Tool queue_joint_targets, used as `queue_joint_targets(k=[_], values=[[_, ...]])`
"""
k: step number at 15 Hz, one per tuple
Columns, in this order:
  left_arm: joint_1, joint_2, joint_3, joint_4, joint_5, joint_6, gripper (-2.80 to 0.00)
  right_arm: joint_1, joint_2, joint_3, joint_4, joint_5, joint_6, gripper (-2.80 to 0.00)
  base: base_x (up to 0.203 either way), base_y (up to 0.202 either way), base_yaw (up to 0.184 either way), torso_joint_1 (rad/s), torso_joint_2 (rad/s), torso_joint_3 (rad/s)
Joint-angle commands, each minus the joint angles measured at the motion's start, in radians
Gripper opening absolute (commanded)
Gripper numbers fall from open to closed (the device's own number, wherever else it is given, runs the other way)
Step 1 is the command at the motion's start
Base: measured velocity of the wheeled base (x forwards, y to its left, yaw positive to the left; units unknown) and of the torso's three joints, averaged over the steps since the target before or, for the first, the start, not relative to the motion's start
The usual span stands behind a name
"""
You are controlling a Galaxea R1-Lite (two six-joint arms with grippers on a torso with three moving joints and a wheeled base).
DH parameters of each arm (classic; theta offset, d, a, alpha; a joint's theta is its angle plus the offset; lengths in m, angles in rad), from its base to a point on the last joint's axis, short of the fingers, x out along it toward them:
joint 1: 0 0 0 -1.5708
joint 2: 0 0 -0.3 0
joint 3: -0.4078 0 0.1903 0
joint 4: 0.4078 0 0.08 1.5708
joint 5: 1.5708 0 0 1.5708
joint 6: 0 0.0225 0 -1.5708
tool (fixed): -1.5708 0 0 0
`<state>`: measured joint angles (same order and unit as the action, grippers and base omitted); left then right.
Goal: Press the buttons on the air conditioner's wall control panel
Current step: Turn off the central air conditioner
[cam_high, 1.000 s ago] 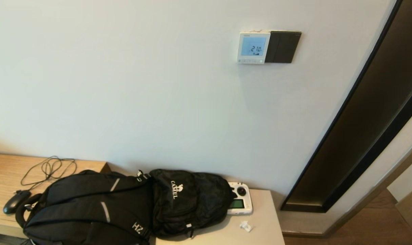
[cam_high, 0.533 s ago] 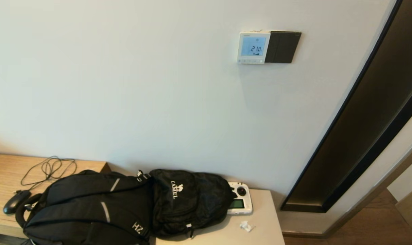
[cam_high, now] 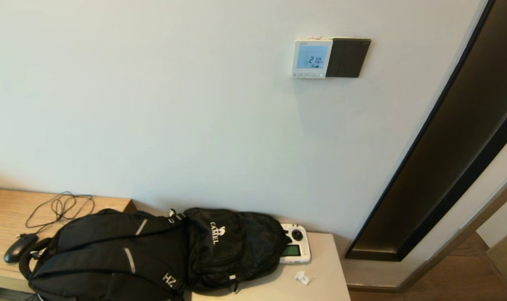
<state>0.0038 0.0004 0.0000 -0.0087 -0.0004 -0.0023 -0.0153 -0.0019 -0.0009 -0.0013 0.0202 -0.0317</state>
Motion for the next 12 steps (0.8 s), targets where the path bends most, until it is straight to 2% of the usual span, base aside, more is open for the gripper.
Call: queue_joint_targets(k=[1,12], values=[[0.001,-0.001,0.0,0.0,0.0,-0.001,-2.8,0.0,-0.001,0.001,0.0,0.0,-0.001,-2.8,0.0,0.0,0.0,0.0,0.0,0.0],[0.001,0.0,0.0,0.0,0.0,-0.001,-2.8,0.0,-0.001,-0.001,0.0,0.0,0.001,-2.8,0.0,0.0,0.0,0.0,0.0,0.0]])
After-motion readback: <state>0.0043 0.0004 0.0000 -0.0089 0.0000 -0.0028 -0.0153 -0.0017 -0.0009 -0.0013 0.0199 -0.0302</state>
